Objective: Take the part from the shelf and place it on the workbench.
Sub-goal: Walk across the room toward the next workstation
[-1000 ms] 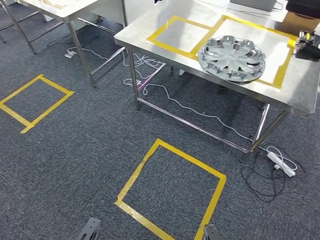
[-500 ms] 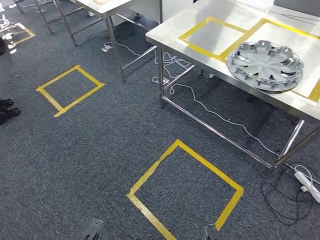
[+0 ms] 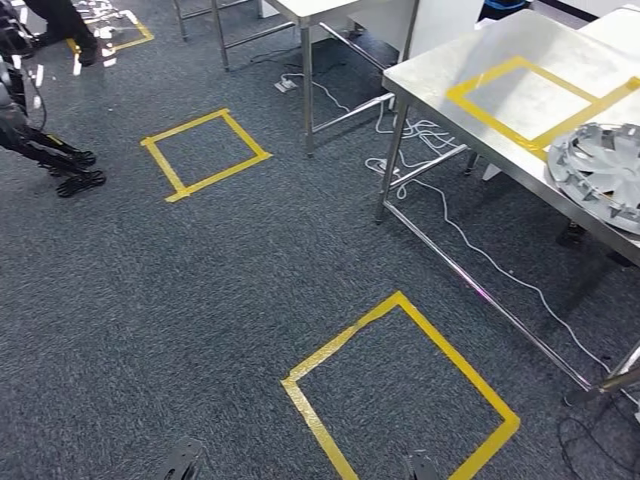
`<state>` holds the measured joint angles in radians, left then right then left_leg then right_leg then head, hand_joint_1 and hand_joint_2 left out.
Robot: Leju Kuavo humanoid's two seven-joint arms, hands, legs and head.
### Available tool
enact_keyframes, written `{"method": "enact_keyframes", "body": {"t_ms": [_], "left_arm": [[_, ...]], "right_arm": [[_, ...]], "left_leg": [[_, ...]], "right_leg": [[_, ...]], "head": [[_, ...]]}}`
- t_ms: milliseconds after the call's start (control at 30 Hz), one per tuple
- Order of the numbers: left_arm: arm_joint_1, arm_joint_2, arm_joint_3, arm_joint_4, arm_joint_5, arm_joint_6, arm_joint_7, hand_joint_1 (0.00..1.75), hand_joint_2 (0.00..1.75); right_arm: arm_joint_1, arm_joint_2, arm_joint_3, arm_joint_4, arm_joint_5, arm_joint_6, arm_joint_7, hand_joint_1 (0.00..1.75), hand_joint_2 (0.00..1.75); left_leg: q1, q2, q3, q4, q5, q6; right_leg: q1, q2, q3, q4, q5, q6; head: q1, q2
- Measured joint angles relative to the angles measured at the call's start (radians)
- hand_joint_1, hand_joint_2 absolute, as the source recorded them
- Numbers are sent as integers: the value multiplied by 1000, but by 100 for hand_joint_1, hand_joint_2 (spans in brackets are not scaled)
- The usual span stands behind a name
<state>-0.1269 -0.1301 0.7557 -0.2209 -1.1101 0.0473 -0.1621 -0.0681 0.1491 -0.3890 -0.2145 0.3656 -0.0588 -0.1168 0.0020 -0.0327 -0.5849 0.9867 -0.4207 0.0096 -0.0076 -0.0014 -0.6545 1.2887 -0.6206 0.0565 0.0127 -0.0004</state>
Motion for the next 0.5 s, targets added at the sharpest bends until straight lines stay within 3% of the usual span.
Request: {"method": "enact_keyframes", "body": {"t_ms": [33,67,100,167,233,300,333,400,433,500], "left_arm": [[2,0,0,0,0,0,0,0,0],[3,0,0,0,0,0,0,0,0],[4,0,0,0,0,0,0,0,0],[3,0,0,0,0,0,0,0,0],[2,0,0,0,-1,-1,0,0,0],[5,0,0,0,-2,-2,0,0,0],[7,1,0,0,-2,-3,0,0,0],[7,2,0,0,-3,-3,0,0,0],[4,1,0,0,-4,-4,0,0,0],[2,0,0,0,-6,-5,0,0,0]], "right_arm": [[1,0,0,0,1,0,1,0,0],[2,0,0,0,2,1,2,0,0],[1,0,0,1,2,3,2,0,0],[0,0,0,2,3,4,3,0,0],[0,0,0,3,5,5,7,0,0],[0,0,0,4,8,6,10,0,0],[0,0,0,4,10,6,11,0,0],[0,0,0,4,13,5,13,0,0],[1,0,0,5,14,5,13,0,0],[3,0,0,5,15,5,15,0,0]], "left_leg": [[0,-15,0,0,0,0],[0,-30,1,1,0,0],[0,-45,3,1,0,-1],[0,-73,2,4,1,-7],[2,-97,-7,5,6,-20],[8,-117,-15,1,13,-34],[8,-103,-20,6,9,-40],[4,-43,-52,68,-30,-47],[2,-7,-83,130,-63,-50],[4,17,-145,256,-115,-55]], "right_leg": [[0,2,-13,17,6,-2],[0,4,-5,-8,32,-4],[-1,13,19,-68,72,-6],[-9,67,78,-203,132,-8],[-13,106,104,-263,145,-9],[-10,88,106,-267,147,-17],[-9,75,107,-270,150,-24],[-9,43,110,-278,155,-36],[-6,26,111,-279,155,-40],[-2,-10,111,-279,153,-43]], "head": [[0,0],[0,0],[0,0],[0,0],[0,0],[0,0],[-1,0],[-9,0],[-13,0],[-16,0]]}}
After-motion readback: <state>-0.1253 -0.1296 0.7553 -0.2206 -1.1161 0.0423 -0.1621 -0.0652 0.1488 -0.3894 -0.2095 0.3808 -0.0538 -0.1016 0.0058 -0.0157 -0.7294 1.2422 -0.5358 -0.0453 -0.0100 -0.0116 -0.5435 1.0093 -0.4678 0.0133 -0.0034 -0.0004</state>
